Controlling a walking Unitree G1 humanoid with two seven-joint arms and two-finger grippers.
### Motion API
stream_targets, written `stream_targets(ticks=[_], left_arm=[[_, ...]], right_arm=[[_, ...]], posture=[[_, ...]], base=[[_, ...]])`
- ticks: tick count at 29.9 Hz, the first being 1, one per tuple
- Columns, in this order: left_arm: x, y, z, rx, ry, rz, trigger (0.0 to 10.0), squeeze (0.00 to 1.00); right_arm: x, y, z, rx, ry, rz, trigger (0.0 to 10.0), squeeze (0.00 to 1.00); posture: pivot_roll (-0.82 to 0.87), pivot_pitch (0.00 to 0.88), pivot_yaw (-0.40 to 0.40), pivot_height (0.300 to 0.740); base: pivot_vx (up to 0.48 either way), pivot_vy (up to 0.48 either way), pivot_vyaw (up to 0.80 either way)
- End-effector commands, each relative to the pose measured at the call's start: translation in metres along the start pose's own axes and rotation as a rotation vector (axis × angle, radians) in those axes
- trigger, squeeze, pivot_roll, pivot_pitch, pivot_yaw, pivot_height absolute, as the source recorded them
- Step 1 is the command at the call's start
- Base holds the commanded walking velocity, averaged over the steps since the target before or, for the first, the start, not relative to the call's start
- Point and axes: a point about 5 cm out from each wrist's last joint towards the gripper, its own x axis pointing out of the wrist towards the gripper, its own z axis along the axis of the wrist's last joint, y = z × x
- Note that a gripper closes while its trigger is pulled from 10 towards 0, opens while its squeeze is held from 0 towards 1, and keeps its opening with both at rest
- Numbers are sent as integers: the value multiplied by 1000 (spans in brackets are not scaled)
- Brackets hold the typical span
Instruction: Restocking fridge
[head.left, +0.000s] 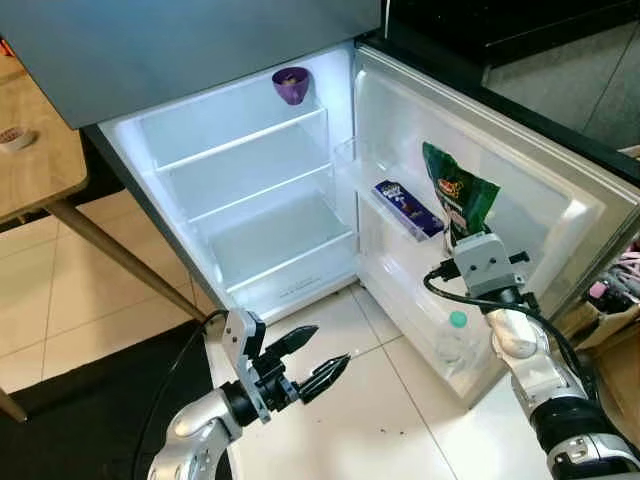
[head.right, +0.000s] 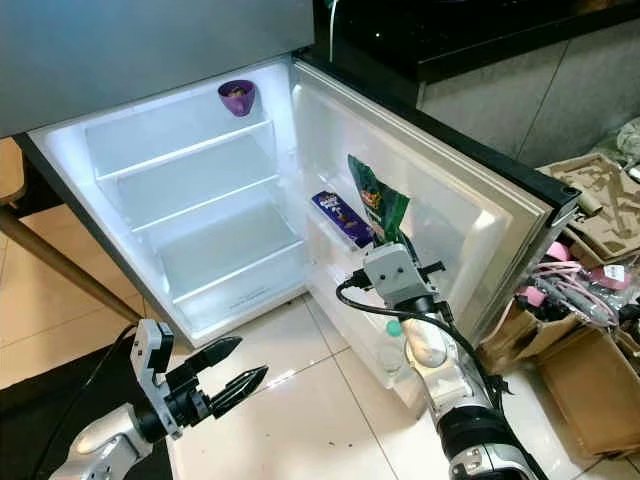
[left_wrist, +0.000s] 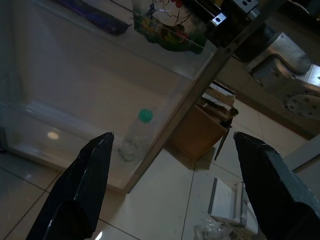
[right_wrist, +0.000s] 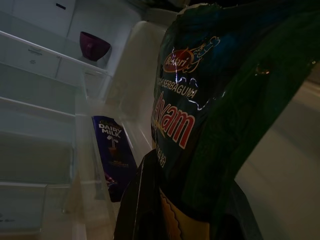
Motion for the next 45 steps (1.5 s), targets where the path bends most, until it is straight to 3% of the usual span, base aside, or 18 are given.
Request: stream_targets(ticks=[1,6,15,22,23,26,27,31,32,33,34,36,37,45], left_arm=[[-6,-1,0,5,23,4,10000,0],[-6,-3,1,3,25,-1,10000,0],[-3,-4,2,-6,26,-4,10000,0],[0,-3,2,-6,25,-6,10000,0],[1,-2,2,-7,23,-6,10000,0],[1,-2,2,-7,23,-6,10000,0],[1,-2,2,-7,23,-8,10000,0],[3,-2,1,-10,19,-10,10000,0],[4,-2,0,-11,17,-11,10000,0],[4,-2,0,-12,17,-11,10000,0],[5,-2,0,-13,16,-12,10000,0],[5,-2,0,-13,16,-12,10000,0],[6,-1,-1,-14,16,-15,10000,0],[13,2,-1,-15,2,-21,10000,0]], right_arm=[[0,10,4,3,-33,30,10000,0],[-1,12,1,1,-9,32,10000,0],[-11,-14,-15,-36,94,-118,10000,0],[-15,-19,-18,-30,118,-162,10000,0],[-16,-20,-17,-23,118,-171,10000,957],[-16,-21,-17,-18,118,-177,10000,957],[-15,-23,-16,-12,110,-190,10000,1000],[-12,-31,-10,10,88,-239,10000,1000],[-11,-35,-9,13,78,-254,10000,933],[-10,-37,-7,15,72,-263,10000,933],[-8,-41,-4,16,60,-278,10000,451],[-8,-41,-4,16,60,-278,10000,451],[-2,-50,5,18,22,-308,10000,0],[12,-70,28,14,-77,-345,10000,0]], posture=[[31,267,124,740],[28,275,128,740],[10,269,126,740],[3,262,123,740],[-5,260,121,740],[-5,260,121,740],[-10,253,118,740],[-12,248,114,740],[-15,241,113,740],[-15,241,113,740],[-19,237,113,740],[-19,237,113,740],[-24,230,111,740],[-44,211,107,740]], base=[[0,0,0],[0,0,0],[0,0,0],[0,0,0],[0,0,0],[0,0,0],[0,0,0],[0,0,0],[0,0,0],[0,0,0],[0,0,0],[0,0,0],[0,0,0],[0,0,0]])
